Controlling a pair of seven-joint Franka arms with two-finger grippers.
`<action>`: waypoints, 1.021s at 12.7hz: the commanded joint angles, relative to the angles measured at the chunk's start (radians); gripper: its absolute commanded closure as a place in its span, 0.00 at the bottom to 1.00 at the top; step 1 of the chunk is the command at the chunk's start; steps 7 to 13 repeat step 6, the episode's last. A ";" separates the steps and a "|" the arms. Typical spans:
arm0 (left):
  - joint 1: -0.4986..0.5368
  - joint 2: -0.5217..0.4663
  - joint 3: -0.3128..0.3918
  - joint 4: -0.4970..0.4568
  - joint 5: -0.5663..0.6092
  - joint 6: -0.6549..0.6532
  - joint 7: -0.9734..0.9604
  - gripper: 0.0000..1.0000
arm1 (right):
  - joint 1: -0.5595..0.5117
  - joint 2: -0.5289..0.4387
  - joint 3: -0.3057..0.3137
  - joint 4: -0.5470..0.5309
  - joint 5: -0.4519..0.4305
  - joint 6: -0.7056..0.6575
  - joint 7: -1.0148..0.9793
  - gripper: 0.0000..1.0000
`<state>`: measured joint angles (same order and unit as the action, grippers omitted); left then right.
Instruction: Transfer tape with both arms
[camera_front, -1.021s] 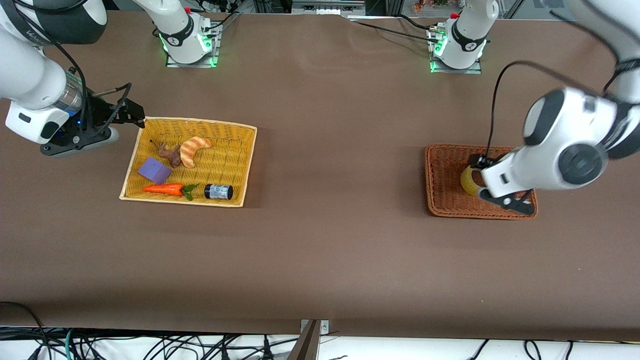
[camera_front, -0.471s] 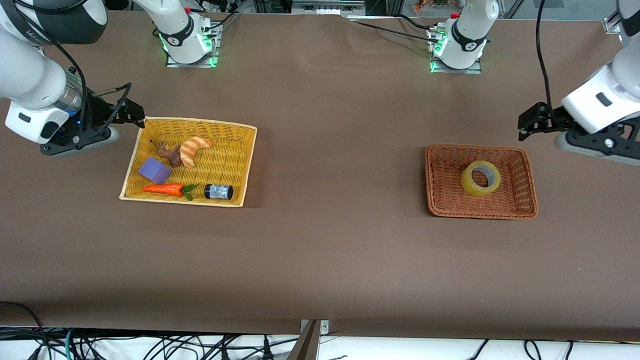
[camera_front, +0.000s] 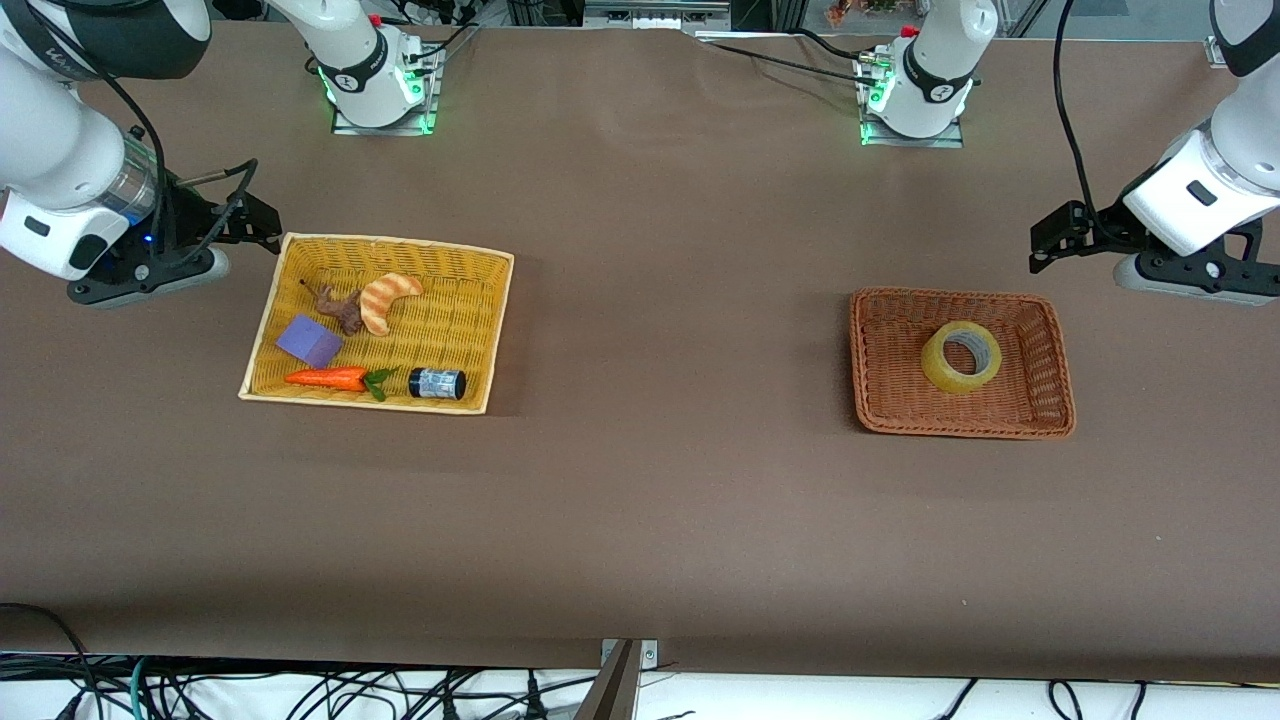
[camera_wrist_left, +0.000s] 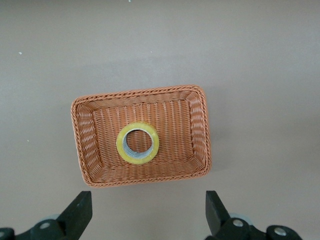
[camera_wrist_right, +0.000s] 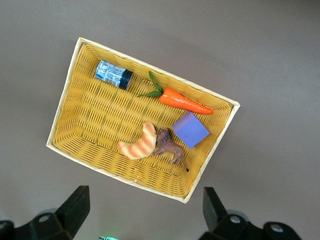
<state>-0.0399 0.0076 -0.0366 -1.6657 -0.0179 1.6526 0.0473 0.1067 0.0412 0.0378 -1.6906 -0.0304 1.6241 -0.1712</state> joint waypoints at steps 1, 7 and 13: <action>-0.012 -0.021 0.015 -0.020 -0.016 0.018 0.000 0.00 | -0.002 -0.027 0.004 -0.020 -0.013 0.011 -0.004 0.00; -0.009 -0.021 0.012 -0.009 -0.005 -0.003 -0.003 0.00 | -0.002 -0.027 0.004 -0.020 -0.013 0.025 -0.005 0.00; -0.009 -0.021 0.012 -0.009 -0.005 -0.003 -0.003 0.00 | -0.002 -0.027 0.004 -0.020 -0.013 0.025 -0.005 0.00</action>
